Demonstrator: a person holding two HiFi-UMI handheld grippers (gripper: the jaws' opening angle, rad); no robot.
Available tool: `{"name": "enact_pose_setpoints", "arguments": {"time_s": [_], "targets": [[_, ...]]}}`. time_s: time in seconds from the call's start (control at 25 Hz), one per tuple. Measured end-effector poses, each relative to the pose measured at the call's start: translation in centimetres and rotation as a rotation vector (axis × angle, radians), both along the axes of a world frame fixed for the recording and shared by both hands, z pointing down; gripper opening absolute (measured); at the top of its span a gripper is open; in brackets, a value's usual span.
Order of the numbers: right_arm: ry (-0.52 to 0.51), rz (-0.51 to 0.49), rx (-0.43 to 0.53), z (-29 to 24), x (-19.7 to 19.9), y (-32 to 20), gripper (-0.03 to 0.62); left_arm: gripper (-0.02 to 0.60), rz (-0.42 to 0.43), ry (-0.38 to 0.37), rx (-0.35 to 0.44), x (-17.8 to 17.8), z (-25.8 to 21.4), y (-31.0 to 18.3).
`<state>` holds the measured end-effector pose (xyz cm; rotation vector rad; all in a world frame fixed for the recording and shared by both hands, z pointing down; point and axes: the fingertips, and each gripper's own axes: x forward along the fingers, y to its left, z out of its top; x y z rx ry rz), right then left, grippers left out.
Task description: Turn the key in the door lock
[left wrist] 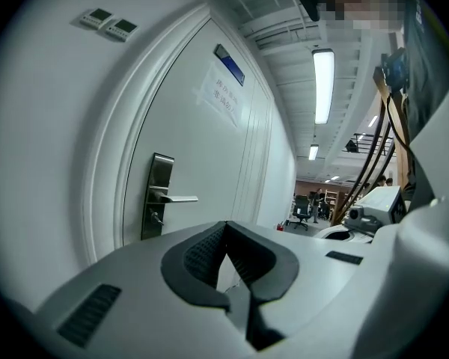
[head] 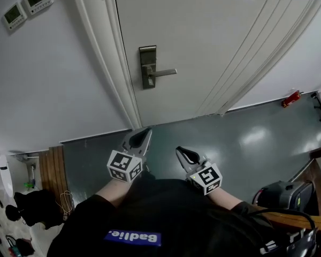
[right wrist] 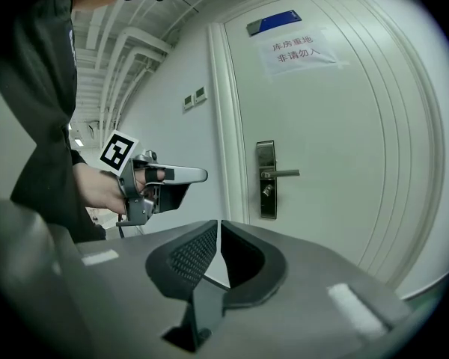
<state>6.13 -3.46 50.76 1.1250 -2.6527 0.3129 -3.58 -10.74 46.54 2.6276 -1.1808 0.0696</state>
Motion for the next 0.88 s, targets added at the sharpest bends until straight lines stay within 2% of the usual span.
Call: {"name": "enact_pose_setpoints", "arguments": {"time_s": [0.24, 0.48, 0.64, 0.72, 0.88], "targets": [[0.022, 0.081, -0.002, -0.7, -2.0, -6.3, 0.015, 0.006, 0.004, -0.013, -0.016, -1.7, 1.9, -9.0], [0.033, 0.13, -0.007, -0.3, -1.7, -9.5, 0.015, 0.008, -0.023, 0.007, -0.101, -1.6, 4.7, -15.3], [0.03, 0.114, -0.027, 0.2, -0.4, -10.8, 0.015, 0.012, -0.081, 0.037, -0.173, -1.1, 6.7, -18.2], [0.029, 0.097, -0.034, 0.4, 0.6, -11.2, 0.017, 0.067, -0.122, 0.066, -0.222, -0.8, 7.8, -19.6], [0.026, 0.085, -0.063, 1.0, 3.7, -12.0, 0.015, 0.095, -0.219, 0.096, -0.288, -0.2, 9.7, -21.8]]}}
